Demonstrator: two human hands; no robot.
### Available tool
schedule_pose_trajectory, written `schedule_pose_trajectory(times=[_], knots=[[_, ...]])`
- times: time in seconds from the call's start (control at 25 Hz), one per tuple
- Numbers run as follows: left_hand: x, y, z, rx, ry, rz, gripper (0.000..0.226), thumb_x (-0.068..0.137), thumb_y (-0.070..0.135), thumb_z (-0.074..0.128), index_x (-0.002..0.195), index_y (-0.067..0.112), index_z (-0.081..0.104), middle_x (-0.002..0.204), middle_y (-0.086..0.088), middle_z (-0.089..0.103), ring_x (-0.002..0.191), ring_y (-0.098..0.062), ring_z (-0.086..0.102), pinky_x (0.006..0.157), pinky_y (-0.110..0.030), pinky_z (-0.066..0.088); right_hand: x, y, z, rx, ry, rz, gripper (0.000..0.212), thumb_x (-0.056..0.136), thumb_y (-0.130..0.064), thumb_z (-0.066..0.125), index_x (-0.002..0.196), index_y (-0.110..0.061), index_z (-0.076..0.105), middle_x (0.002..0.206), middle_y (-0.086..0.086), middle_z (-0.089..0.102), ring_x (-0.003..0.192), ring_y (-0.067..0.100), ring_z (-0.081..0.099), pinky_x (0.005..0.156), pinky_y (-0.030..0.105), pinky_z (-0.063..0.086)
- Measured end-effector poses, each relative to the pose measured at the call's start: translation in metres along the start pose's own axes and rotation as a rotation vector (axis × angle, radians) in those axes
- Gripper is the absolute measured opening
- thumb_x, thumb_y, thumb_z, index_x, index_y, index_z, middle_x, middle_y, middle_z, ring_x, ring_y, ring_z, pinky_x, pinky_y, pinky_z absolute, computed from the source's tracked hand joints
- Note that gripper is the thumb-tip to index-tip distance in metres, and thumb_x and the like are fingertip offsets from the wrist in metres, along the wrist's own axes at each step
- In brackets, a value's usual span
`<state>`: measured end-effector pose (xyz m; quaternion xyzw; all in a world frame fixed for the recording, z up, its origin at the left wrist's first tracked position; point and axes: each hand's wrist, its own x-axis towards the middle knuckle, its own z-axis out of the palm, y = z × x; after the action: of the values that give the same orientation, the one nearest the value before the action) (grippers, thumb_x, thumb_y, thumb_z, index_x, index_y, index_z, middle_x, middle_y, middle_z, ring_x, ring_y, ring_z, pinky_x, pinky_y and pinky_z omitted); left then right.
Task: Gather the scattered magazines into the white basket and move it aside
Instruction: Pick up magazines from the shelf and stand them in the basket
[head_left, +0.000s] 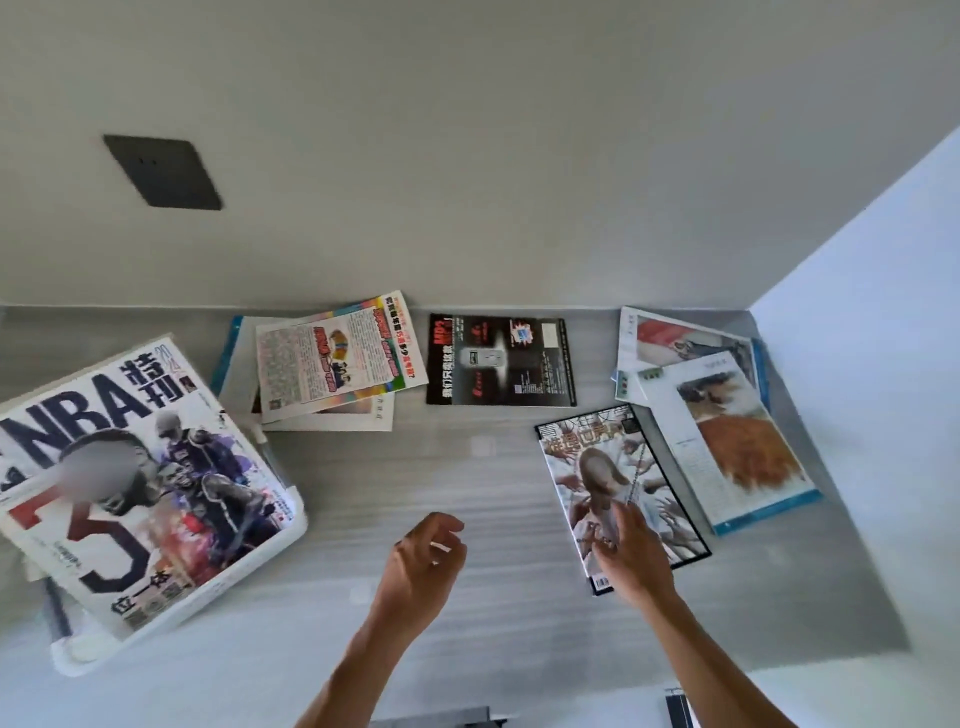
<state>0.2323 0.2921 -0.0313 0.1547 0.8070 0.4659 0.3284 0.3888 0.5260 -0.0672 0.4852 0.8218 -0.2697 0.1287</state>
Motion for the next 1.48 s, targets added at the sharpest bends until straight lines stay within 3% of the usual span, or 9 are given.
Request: schedule_pose_trajectory(times=[0.2,0.4,0.56,0.72,0.84,0.96,1.12,1.28,1.48], knots=[[0.013,0.011,0.078,0.08,-0.11,-0.097,0.014,0.081,0.023,0.059,0.088,0.035,0.064,0.078,0.011,0.069,0.067,-0.003,0.065,0.051,-0.017,0.046,-0.016,0.048,0.023,-0.291,0.16,-0.192,0.061,0.08,-0.051,0.052,0.137,-0.028,0.049,0.15,0.01,0.043,0.128,0.036,0.047,0.099,0.047,0.046],[0.017,-0.002,0.103,0.257,-0.027,-0.275,0.029,0.082,0.034,0.064,0.108,0.025,0.055,0.101,0.002,0.059,0.091,-0.022,0.059,0.072,-0.03,0.046,-0.069,0.033,0.066,-0.138,-0.103,-0.538,0.048,0.079,-0.055,0.051,0.122,-0.037,0.06,0.148,-0.008,0.048,0.127,0.026,0.052,0.112,0.043,0.037],[0.012,-0.006,0.106,0.052,0.186,-0.437,0.042,0.075,0.016,0.065,0.109,0.032,0.045,0.089,0.007,0.057,0.081,-0.02,0.06,0.058,-0.029,0.047,-0.049,0.049,0.042,0.003,-0.031,-0.173,0.046,0.084,-0.04,0.058,0.127,-0.025,0.049,0.131,-0.002,0.051,0.108,0.024,0.056,0.085,0.033,0.049],[0.01,-0.016,0.108,-0.207,0.14,-0.518,0.027,0.078,0.006,0.066,0.085,0.032,0.07,0.062,0.005,0.069,0.051,-0.008,0.057,0.047,-0.024,0.042,-0.032,0.05,0.036,0.153,-0.166,-0.026,0.033,0.077,-0.029,0.062,0.108,-0.026,0.05,0.104,0.001,0.051,0.09,0.023,0.062,0.067,0.031,0.045],[0.007,-0.009,0.113,-0.168,0.177,-0.366,0.031,0.088,0.005,0.053,0.086,0.033,0.067,0.07,0.005,0.066,0.047,-0.003,0.053,0.041,-0.018,0.039,-0.026,0.049,0.036,0.342,-0.277,0.03,0.028,0.072,-0.027,0.068,0.092,-0.034,0.05,0.095,-0.007,0.062,0.081,0.009,0.061,0.064,0.028,0.044],[-0.002,0.0,0.1,-0.246,0.097,-0.12,0.03,0.091,-0.002,0.052,0.099,0.023,0.066,0.088,-0.006,0.073,0.074,-0.021,0.068,0.061,-0.025,0.052,-0.015,0.045,0.028,0.527,-0.253,0.136,0.029,0.071,-0.018,0.075,0.092,-0.027,0.057,0.079,-0.01,0.068,0.068,0.001,0.064,0.062,0.031,0.047],[-0.011,0.015,0.048,-0.506,-0.032,0.138,0.019,0.091,-0.012,0.048,0.107,-0.005,0.055,0.085,-0.006,0.076,0.079,-0.022,0.073,0.068,-0.029,0.058,0.0,0.001,0.008,0.816,-0.475,0.022,0.029,0.073,-0.005,0.073,0.099,-0.013,0.061,0.07,0.007,0.071,0.047,0.016,0.059,0.042,0.025,0.039],[-0.026,0.008,-0.051,-0.572,0.273,0.079,0.023,0.089,-0.017,0.048,0.108,-0.009,0.057,0.088,-0.004,0.077,0.08,-0.018,0.072,0.065,-0.03,0.058,-0.018,-0.1,0.011,0.822,-0.546,-0.239,0.011,0.092,-0.007,0.061,0.097,-0.013,0.07,0.083,0.008,0.076,0.054,0.017,0.064,0.042,0.024,0.043],[-0.036,0.016,-0.172,-0.323,0.718,0.092,0.031,0.084,0.004,0.068,0.096,0.032,0.073,0.082,0.009,0.076,0.069,-0.004,0.069,0.054,-0.018,0.054,-0.038,-0.257,-0.001,0.952,-0.451,-0.565,0.009,0.093,-0.013,0.062,0.093,-0.02,0.068,0.084,0.002,0.074,0.064,0.016,0.067,0.05,0.026,0.055]])
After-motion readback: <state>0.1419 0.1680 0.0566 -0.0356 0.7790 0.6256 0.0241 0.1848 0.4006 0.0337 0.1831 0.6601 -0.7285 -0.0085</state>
